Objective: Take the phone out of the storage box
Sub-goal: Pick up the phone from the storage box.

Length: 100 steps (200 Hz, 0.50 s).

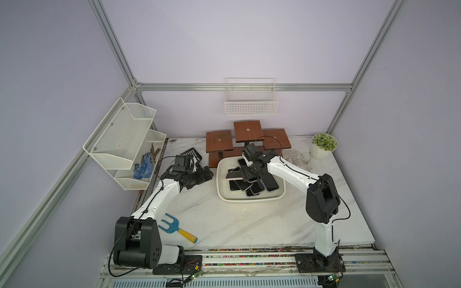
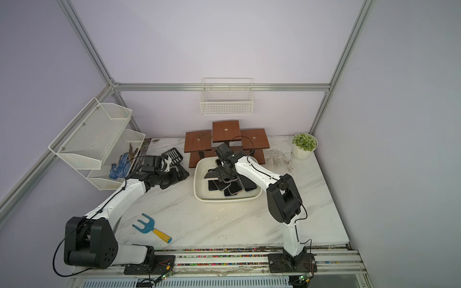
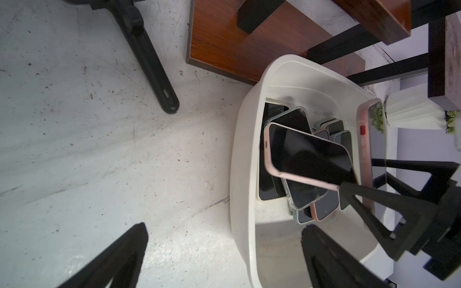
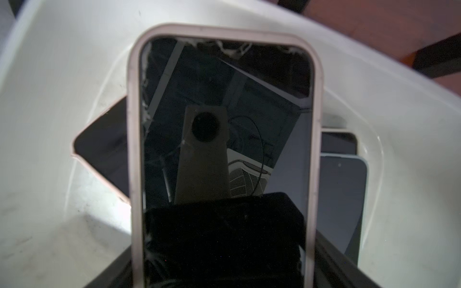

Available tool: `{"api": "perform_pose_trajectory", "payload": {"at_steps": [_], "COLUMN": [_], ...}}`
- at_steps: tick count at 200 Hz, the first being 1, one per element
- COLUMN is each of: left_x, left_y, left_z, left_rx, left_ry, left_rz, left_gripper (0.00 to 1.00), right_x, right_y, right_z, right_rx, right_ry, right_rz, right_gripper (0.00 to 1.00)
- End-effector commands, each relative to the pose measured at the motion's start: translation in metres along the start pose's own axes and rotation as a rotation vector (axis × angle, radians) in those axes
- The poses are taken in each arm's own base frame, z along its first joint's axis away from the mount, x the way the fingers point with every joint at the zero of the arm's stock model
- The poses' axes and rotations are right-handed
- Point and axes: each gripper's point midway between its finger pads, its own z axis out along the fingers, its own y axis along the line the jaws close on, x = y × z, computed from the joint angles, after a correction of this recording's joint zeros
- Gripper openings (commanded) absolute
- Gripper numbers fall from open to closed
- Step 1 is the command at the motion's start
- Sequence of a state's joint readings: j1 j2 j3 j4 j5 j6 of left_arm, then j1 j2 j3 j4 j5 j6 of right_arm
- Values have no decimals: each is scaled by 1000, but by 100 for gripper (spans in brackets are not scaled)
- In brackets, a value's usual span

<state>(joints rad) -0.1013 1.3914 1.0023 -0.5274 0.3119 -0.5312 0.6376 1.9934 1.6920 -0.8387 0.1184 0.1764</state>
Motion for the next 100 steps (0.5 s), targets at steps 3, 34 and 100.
{"api": "perform_pose_trajectory", "payload": {"at_steps": [3,34,100], "left_x": [-16,-16,-6], "left_y": [-26,-34,-57], "left_z": [-5,-4,7], "left_rx": [77,100,211], "left_ry": [-37,-33,4], "left_rz": [30,43,47], "left_gripper": [100,100,100], "right_x": [-13,-6,-7], "right_y": [-3,7,20], "right_z": [-25,-45,-75], "right_rx": [-42,-135,-348], "right_ry": [-101,-144,-243], "right_rz": [12,-6,17], "right_gripper": [71,71,71]}}
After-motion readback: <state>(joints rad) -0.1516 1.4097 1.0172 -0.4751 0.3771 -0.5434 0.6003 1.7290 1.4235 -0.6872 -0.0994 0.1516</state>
